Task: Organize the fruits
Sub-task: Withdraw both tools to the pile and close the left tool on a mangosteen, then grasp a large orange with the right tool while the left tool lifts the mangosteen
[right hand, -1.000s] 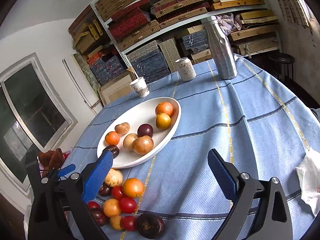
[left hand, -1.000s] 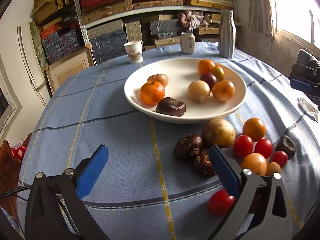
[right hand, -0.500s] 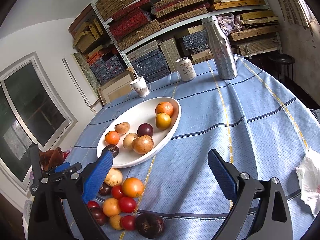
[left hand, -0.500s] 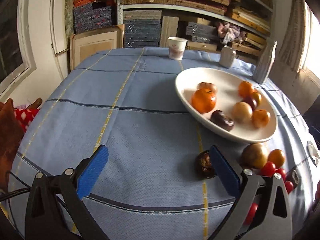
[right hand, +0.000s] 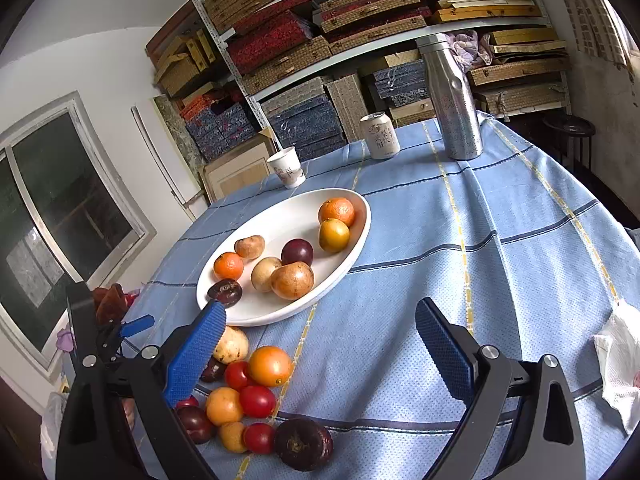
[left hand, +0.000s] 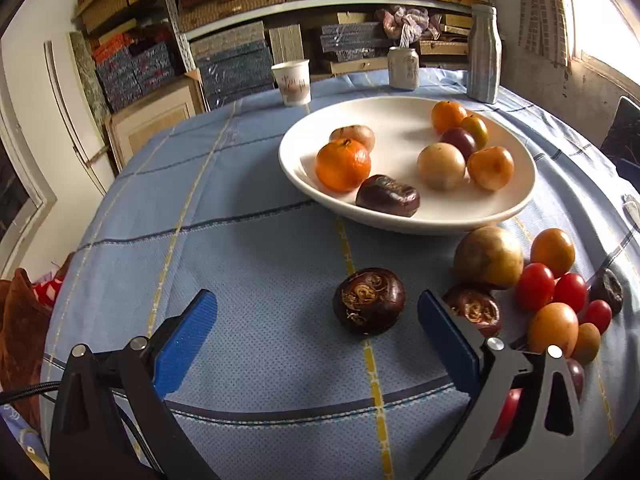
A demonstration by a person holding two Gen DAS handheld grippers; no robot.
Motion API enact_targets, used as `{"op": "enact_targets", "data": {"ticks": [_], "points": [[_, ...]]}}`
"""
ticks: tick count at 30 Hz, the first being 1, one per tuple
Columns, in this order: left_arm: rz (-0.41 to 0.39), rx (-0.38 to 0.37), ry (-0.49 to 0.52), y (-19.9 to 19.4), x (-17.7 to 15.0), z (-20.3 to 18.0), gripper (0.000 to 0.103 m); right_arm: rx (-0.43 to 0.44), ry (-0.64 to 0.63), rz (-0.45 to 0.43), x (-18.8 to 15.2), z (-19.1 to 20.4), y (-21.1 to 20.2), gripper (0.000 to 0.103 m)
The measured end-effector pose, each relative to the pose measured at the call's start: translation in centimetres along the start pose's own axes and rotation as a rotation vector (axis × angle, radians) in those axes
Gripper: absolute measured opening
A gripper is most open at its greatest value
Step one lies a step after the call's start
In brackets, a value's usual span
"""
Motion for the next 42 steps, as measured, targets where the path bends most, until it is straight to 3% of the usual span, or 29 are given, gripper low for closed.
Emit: {"op": "enact_targets", "data": {"ticks": [2,4,6,11,15,22,27,31,33,34,39,42], "points": [[0.015,-0.005,0.013,0.4,0.0,-0.3,0.095,-0.002,0.001,0.001,0.0,-0.1,0.0,0.097],[0.041,-0.017,0.039,1.1,-0.1,-0.9,0.074,-0.004,0.001,0.002,0.0,-0.2,0.0,0.097],[0.082,-0.046,0.066,2.0,-0.4,-1.6,0.064,-0.006,-0.001,0.006,0.0,-0.2,0.1,0.096],[0.083,-0.085,0.054,2.1,-0.3,-1.5,0.058,-0.001,-0.028,0.021,-0.4,0.6,0.4,0.097],[0.084,-0.139,0.052,2.0,-0.2,-1.9,0.040,0.019,-0.099,0.063,-1.4,2.4,1.3,0.096],[0.076,-0.119,0.027,1.9,0.0,-1.5,0.040,0.025,-0.219,0.146,-3.3,5.4,3.3,0.095],[0.090,-0.120,0.012,2.2,-0.1,-1.3,0.040,0.060,-0.161,0.264,-4.4,5.4,5.8,0.075],[0.091,-0.119,0.016,2.3,-0.2,-1.4,0.040,0.062,-0.140,0.305,-5.1,5.3,6.6,0.064],[0.090,-0.120,0.015,2.3,-0.1,-1.4,0.040,0.063,-0.133,0.340,-5.6,5.2,7.2,0.047],[0.090,-0.119,0.016,2.3,-0.1,-1.4,0.040,0.075,-0.125,0.352,-5.9,5.3,7.4,0.046],[0.075,-0.134,0.013,1.9,0.0,-1.6,0.040,0.096,-0.110,0.343,-5.9,5.2,6.8,0.037],[0.018,-0.126,0.002,0.4,0.6,-1.3,0.040,0.106,-0.124,0.267,-4.7,5.7,5.4,0.037]]}}
Point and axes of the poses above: each gripper's, at about its wrist camera, not at the fingertips, and y roughly the way its jaws point, z to its left, x to its top, the point moved 8 cm from there along y, roughly the way its jaws point, and after that the axes turned 7 degrees about z, right-handed, at the moved point
